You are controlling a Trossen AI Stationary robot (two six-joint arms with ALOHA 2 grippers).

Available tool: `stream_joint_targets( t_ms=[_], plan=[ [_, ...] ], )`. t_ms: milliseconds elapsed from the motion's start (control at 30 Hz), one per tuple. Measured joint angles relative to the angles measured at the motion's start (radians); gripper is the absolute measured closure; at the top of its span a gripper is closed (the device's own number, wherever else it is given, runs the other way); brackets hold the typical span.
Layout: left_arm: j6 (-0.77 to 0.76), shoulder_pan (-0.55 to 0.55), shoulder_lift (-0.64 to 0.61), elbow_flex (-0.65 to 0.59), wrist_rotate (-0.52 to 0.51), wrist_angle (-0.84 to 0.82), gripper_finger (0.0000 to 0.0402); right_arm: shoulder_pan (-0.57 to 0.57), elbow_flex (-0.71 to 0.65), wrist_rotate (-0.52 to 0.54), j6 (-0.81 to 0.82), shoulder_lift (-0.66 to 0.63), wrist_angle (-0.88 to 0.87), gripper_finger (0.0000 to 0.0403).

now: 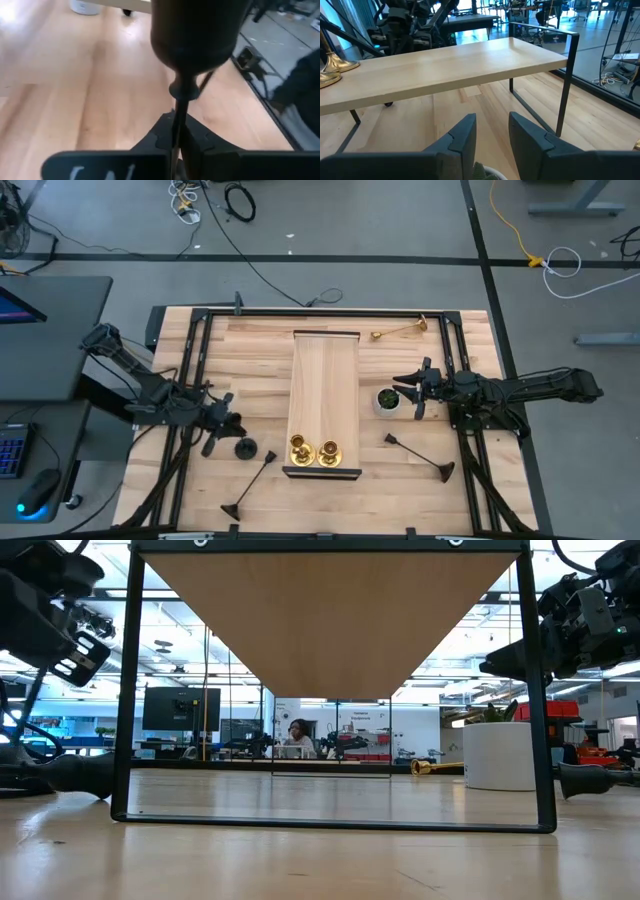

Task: Pick & Place candle stick holders
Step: Put the top left black candle holder on the shelf

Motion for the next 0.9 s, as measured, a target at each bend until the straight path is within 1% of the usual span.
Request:
stream_joint_targets(
  t_ms=[100,233,433,600,733,900],
  plan=[
    [0.0,0.001,0.001,0.0,-0.05,0.002,0.0378,0.0,0.0,0.0,0.0,0.0,0.0,0.0289],
    [0.0,0.001,0.001,0.0,-0.119,0.031,0.0389,0.0,0.0,0.0,0.0,0.0,0.0,0.0289],
    [-0.014,0.003,0.0,0.0,-0.228,0.081,0.0386,0.0,0.0,0.0,0.0,0.0,0.0,0.0289],
    [0.02,0.027,0.0,0.009,-0.273,0.162,0.0389,0.0,0.0,0.0,0.0,0.0,0.0,0.0289],
    [0.08,0.06,0.0,0.086,-0.289,0.132,0.0389,0.0,0.0,0.0,0.0,0.0,0.0,0.0289],
    [0.161,0.12,0.0,0.229,-0.297,0.025,0.0389,0.0,0.0,0.0,0.0,0.0,0.0,0.0289]
  ],
)
